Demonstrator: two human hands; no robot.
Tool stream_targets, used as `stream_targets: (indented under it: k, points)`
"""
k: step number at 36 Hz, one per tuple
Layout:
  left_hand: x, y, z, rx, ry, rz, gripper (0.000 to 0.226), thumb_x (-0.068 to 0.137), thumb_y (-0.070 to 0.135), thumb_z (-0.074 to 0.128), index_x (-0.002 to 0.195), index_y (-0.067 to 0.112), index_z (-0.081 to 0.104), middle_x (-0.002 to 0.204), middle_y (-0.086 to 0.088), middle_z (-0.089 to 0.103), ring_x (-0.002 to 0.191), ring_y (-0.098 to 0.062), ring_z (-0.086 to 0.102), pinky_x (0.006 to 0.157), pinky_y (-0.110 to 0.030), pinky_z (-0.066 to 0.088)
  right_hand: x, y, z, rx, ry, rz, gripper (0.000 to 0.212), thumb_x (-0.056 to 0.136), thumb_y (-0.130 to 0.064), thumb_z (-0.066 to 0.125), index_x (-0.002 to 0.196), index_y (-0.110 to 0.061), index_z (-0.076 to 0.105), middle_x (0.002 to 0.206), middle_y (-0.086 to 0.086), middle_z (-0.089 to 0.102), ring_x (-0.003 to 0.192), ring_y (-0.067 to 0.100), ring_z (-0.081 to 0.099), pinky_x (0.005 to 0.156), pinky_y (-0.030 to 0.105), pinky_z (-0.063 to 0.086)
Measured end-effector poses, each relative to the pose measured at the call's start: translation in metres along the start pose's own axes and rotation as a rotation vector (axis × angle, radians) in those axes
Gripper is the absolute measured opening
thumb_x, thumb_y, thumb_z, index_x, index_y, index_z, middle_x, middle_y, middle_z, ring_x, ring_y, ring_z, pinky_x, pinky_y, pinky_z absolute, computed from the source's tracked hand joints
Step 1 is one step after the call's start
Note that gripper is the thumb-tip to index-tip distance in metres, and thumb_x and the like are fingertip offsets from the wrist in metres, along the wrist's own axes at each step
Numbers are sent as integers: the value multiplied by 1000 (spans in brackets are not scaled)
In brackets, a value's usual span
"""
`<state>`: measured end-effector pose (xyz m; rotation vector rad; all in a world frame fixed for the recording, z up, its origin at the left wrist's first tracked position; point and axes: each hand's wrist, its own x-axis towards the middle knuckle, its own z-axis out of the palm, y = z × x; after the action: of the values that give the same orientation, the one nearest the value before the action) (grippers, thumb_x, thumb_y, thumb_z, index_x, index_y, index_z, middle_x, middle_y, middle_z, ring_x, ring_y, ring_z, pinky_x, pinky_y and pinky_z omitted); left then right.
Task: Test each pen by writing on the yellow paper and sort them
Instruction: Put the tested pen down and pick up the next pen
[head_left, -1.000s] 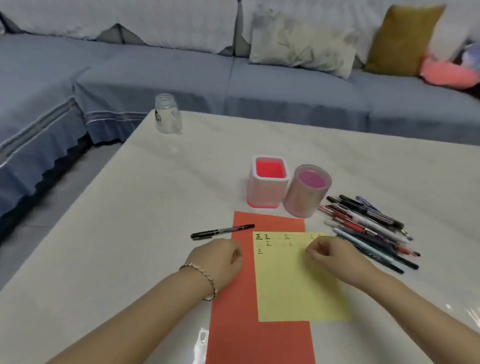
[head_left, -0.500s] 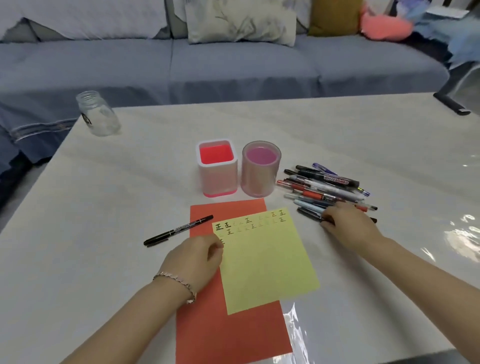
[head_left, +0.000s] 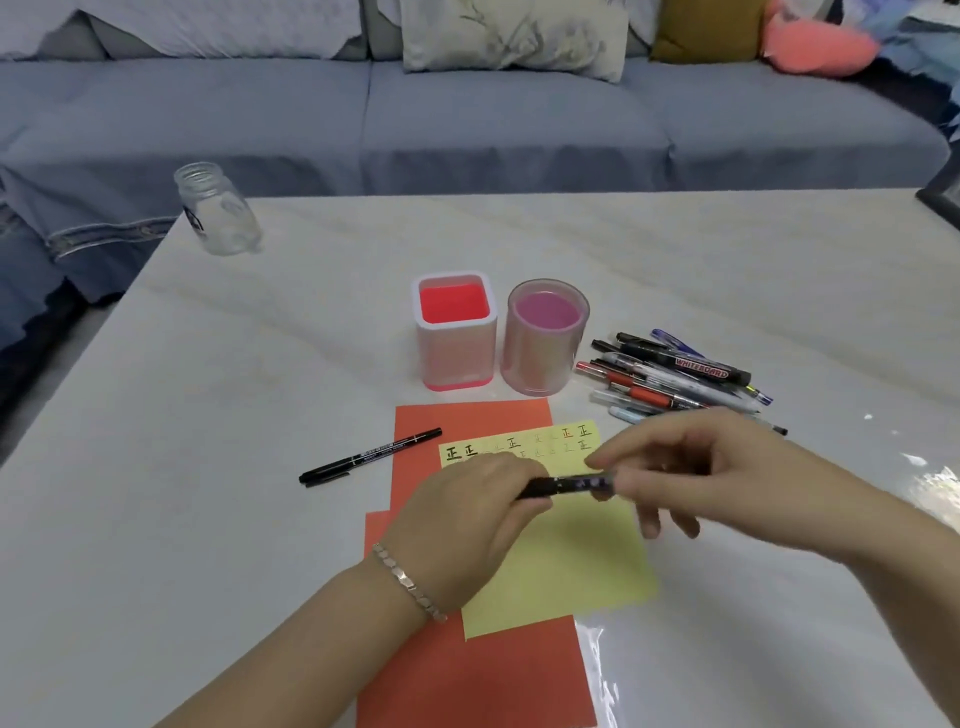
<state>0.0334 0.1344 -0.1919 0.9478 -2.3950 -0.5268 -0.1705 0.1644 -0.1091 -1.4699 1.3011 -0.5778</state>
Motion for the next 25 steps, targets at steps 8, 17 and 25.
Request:
stream_targets:
  k: [8, 17, 25]
  points:
    - [-7, 2, -6, -237, 52, -228, 43, 85, 53, 31, 105, 27, 57, 75, 13, 55, 71, -4, 49, 62, -20, 38, 30, 5, 43, 395, 210, 4, 30, 75, -37, 68, 73, -9, 56, 43, -4, 50, 36, 8, 38, 37, 13, 26]
    - [-16, 9, -3, -306, 70, -157, 36, 90, 40, 24, 85, 17, 51, 68, 19, 52, 61, -1, 45, 56, -13, 31, 45, 3, 85, 309, 411, -21, 41, 92, -30, 51, 65, 0, 45, 38, 0, 39, 36, 12, 33, 39, 18, 30]
    - [-11, 12, -12, -639, -57, -266, 19, 86, 44, 38, 77, 36, 53, 49, 13, 44, 45, -5, 33, 48, -20, 29, 43, 9, 78, 362, 348, -90, 41, 91, -26, 54, 60, -5, 40, 32, -3, 34, 32, 10, 27, 37, 16, 26]
